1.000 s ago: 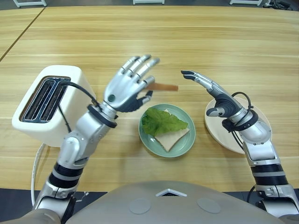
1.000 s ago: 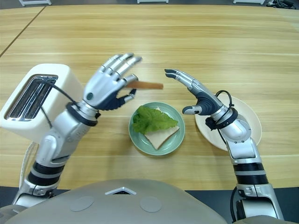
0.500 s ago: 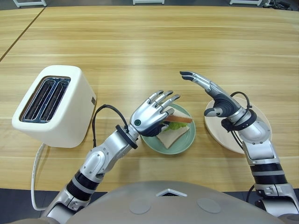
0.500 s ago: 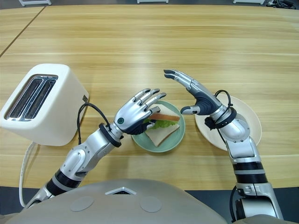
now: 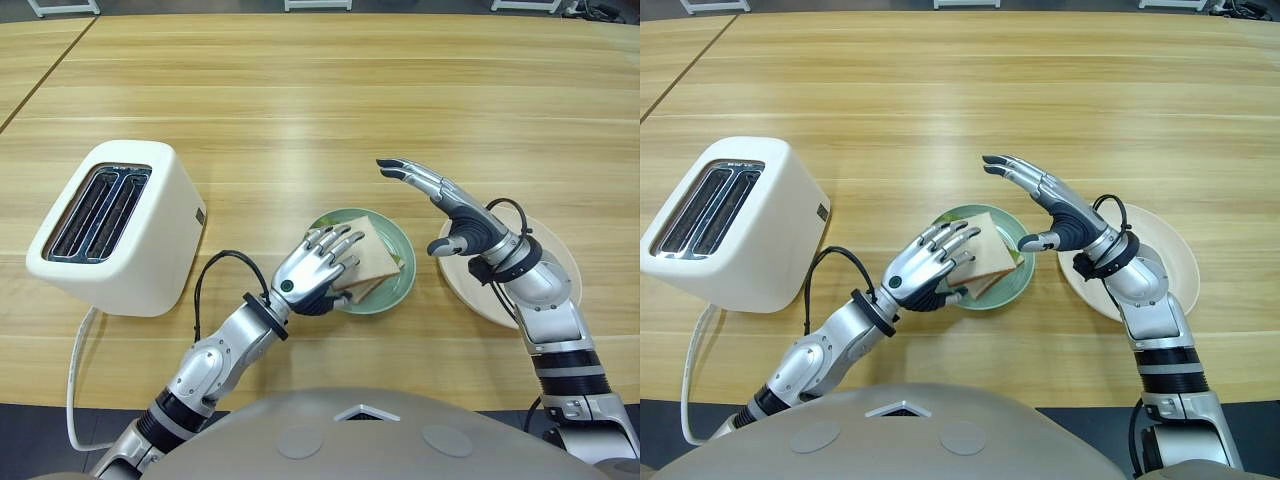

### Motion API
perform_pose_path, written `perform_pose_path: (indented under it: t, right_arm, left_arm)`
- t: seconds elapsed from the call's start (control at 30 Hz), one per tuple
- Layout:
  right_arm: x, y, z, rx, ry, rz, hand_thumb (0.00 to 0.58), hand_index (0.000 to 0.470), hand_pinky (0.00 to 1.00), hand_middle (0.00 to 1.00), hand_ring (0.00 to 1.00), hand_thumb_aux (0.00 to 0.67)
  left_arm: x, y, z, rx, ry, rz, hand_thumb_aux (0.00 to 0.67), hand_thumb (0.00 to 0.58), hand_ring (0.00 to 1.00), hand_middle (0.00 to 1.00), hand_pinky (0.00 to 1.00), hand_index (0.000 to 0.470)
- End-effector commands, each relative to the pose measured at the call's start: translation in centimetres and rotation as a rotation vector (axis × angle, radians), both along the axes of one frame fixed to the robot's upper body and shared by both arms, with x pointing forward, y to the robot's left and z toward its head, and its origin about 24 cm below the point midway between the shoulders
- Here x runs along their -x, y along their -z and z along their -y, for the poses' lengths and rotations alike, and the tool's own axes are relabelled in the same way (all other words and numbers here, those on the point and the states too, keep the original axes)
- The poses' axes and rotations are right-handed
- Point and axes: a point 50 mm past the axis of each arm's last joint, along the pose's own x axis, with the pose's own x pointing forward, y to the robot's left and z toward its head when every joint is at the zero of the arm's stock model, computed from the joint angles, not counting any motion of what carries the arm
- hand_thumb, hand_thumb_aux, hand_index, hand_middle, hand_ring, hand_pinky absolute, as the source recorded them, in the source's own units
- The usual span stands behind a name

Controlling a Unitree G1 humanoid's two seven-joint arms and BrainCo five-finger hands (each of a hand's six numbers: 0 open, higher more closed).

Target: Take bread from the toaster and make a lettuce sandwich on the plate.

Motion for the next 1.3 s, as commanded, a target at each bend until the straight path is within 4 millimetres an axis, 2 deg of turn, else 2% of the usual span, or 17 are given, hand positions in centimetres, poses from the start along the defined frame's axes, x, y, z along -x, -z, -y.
perform_pose_path:
  t: [0.03,0.2,0.27,0.43,0.5,0.6,0.67,0.7,0.73,0.77,0.8,0.83,0.87,0.9,0.93,1.07,1.3]
  right_arm:
    - [0.1,0.1,-0.3,0.011,-0.015,-0.006,0.000,0.000,0.00,0.00,0.00,0.000]
    - [0.1,0.6,-0.5,0.033,-0.027,-0.022,0.000,0.000,0.00,0.00,0.00,0.000]
    - [0.1,1.0,-0.5,0.065,-0.033,-0.036,0.000,0.000,0.00,0.00,0.00,0.000]
    - [0.8,2.6,-0.3,0.279,-0.103,-0.076,0.000,0.000,0.00,0.00,0.00,0.000]
    - [1.0,2.1,0.6,0.318,-0.099,-0.076,0.000,0.000,0.00,0.00,0.00,0.000]
    - [2.2,1.1,2.3,0.368,-0.117,-0.124,0.000,0.000,0.00,0.00,0.00,0.000]
    - [3.5,1.0,3.2,0.427,-0.146,-0.200,0.000,0.000,0.00,0.00,0.00,0.000]
    - [4.2,1.2,3.3,0.451,-0.169,-0.246,0.000,0.000,0.00,0.00,0.00,0.000]
    - [4.9,1.5,3.2,0.474,-0.206,-0.301,0.205,0.092,0.00,0.00,0.00,0.131]
    - [5.6,2.0,3.0,0.495,-0.248,-0.359,0.452,0.249,0.29,0.29,0.29,0.355]
    - [6.3,2.3,2.8,0.503,-0.290,-0.409,0.550,0.363,0.93,0.93,0.93,0.518]
    - [7.1,2.7,2.7,0.512,-0.329,-0.468,0.549,0.361,1.00,1.00,1.00,0.515]
    - [7.6,3.0,2.7,0.519,-0.353,-0.516,0.564,0.393,1.00,1.00,1.00,0.560]
    - [8.1,3.4,2.8,0.535,-0.370,-0.558,0.579,0.452,1.00,1.00,1.00,0.644]
    - [8.5,3.8,2.8,0.551,-0.387,-0.595,0.580,0.470,1.00,1.00,1.00,0.670]
    - [9.2,6.4,2.3,0.651,-0.400,-0.675,0.580,0.470,1.00,1.00,1.00,0.670]
    - [6.8,10.8,2.2,0.855,-0.271,-0.586,0.580,0.470,1.00,1.00,1.00,0.670]
  left_arm:
    - [-0.2,0.5,0.2,0.023,-0.019,-0.050,0.000,0.000,0.00,0.00,0.00,0.000]
    - [0.0,0.7,0.2,0.049,-0.023,-0.082,0.000,0.000,0.00,0.00,0.00,0.000]
    - [-0.1,0.1,-0.3,0.063,-0.037,-0.056,0.000,0.000,0.00,0.00,0.00,0.000]
    - [-0.3,-4.7,-2.8,0.134,-0.096,0.127,0.000,0.000,0.00,0.00,0.00,0.000]
    - [0.1,-7.1,-4.1,0.173,-0.115,0.196,0.000,0.000,0.00,0.00,0.00,0.000]
    - [1.5,-8.2,-5.3,0.259,-0.074,0.053,0.000,0.000,0.00,0.00,0.00,0.000]
    - [2.7,-6.8,-6.3,0.268,-0.031,-0.170,0.000,0.000,0.00,0.00,0.00,0.000]
    - [3.3,-5.7,-6.8,0.242,-0.010,-0.270,0.060,0.100,0.00,0.00,0.00,0.042]
    - [3.9,-4.7,-7.2,0.217,0.004,-0.369,0.131,0.205,0.00,0.00,0.00,0.092]
    - [4.6,-3.7,-7.3,0.199,0.026,-0.468,0.215,0.313,0.00,0.00,0.00,0.151]
    - [5.3,-2.7,-7.3,0.184,0.049,-0.564,0.331,0.432,0.07,0.07,0.07,0.232]
    - [5.9,-2.0,-7.1,0.167,0.076,-0.642,0.352,0.449,0.18,0.18,0.18,0.247]
    - [6.2,-1.5,-7.0,0.156,0.096,-0.693,0.476,0.531,0.71,0.71,0.71,0.334]
    - [6.5,-1.0,-6.8,0.145,0.110,-0.735,0.641,0.579,1.00,1.00,1.00,0.450]
    - [6.6,-0.6,-6.7,0.123,0.118,-0.768,0.670,0.580,1.00,1.00,1.00,0.470]
    - [6.4,1.0,-6.3,0.055,0.114,-0.816,0.670,0.580,1.00,1.00,1.00,0.470]
    - [3.6,3.6,-4.1,-0.058,0.076,-0.690,0.657,0.580,1.00,1.00,1.00,0.461]
